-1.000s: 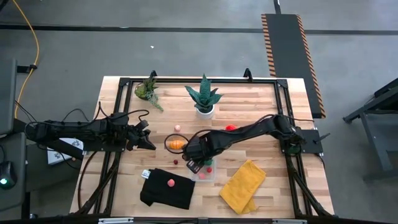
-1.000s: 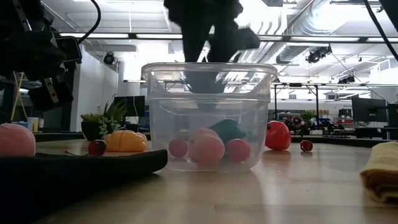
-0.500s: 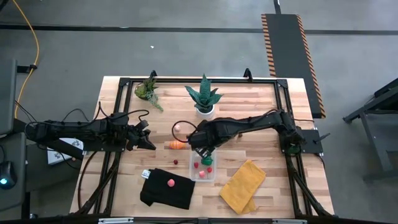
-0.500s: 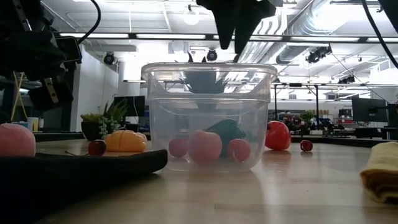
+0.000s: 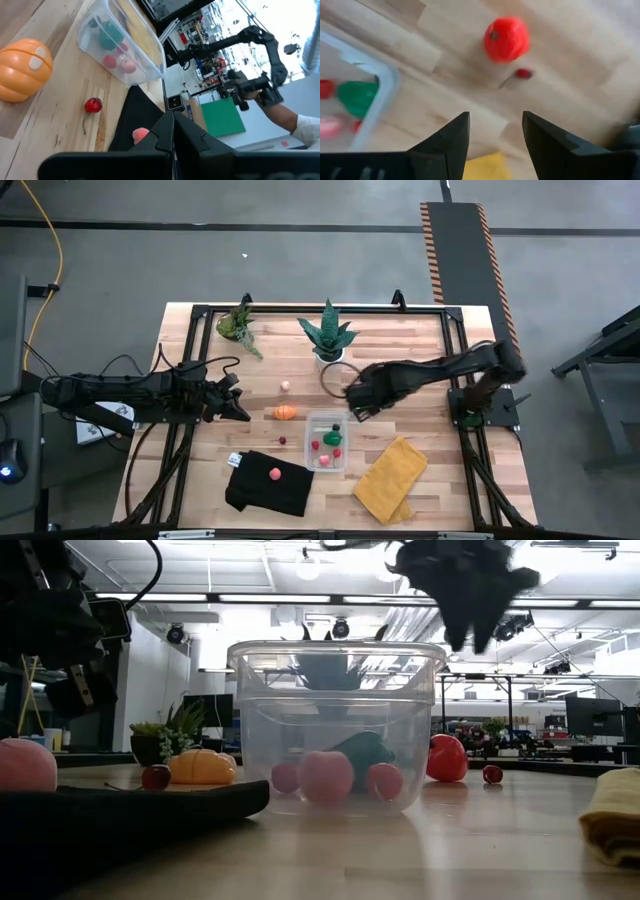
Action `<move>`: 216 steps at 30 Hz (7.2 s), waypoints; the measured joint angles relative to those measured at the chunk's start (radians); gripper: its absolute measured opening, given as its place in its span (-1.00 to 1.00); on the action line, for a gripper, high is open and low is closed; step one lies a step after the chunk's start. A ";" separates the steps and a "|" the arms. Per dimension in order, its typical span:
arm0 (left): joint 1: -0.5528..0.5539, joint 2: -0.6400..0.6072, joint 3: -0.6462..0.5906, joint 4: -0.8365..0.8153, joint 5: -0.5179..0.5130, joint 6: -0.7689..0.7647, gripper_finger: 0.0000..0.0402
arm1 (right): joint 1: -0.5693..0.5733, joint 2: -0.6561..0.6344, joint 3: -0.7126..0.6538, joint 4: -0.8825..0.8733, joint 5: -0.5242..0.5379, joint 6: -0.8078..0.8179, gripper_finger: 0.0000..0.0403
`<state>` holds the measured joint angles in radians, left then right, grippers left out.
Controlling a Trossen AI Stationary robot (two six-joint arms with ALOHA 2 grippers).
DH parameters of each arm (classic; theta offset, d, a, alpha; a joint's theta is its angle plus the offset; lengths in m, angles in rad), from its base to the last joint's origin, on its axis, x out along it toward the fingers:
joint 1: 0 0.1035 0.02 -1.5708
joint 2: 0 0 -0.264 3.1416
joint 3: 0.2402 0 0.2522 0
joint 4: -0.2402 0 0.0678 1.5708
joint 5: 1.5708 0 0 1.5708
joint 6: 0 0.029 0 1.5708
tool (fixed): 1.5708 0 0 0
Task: Pick and placing Produce into tupperware
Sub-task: Put the top cherry into the transparent container
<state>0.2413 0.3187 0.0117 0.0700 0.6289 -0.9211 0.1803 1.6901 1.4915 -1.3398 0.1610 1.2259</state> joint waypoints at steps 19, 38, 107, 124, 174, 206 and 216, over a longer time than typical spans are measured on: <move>0.000 0.000 0.000 0.000 0.000 -0.004 -1.00 | -0.187 -0.290 -0.488 0.321 -0.162 0.410 -0.15; 0.000 0.002 0.000 0.000 -0.012 0.010 -1.00 | -0.350 -0.264 -0.619 0.517 -0.197 0.537 -0.15; 0.000 0.002 0.000 0.000 0.015 0.031 -1.00 | -0.324 -0.146 -0.689 0.625 -0.197 0.786 -0.19; 0.000 0.002 0.000 0.000 0.015 0.027 -1.00 | -0.325 -0.146 -0.689 0.647 -0.197 0.786 -0.39; 0.000 0.002 0.000 0.000 0.015 0.034 -1.00 | -0.363 -0.112 -0.689 0.683 -0.241 0.737 -0.40; 0.000 0.002 0.000 0.000 0.014 0.026 -1.00 | -0.363 -0.114 -0.689 0.670 -0.299 0.623 -0.64; 0.000 0.002 0.000 0.000 0.014 0.027 -1.00 | -0.363 -0.114 -0.689 0.668 -0.375 0.525 -0.64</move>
<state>0.2417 0.3206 0.0118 0.0700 0.6434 -0.8945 -0.1825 1.5757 0.8024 -0.6720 -0.2137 1.7509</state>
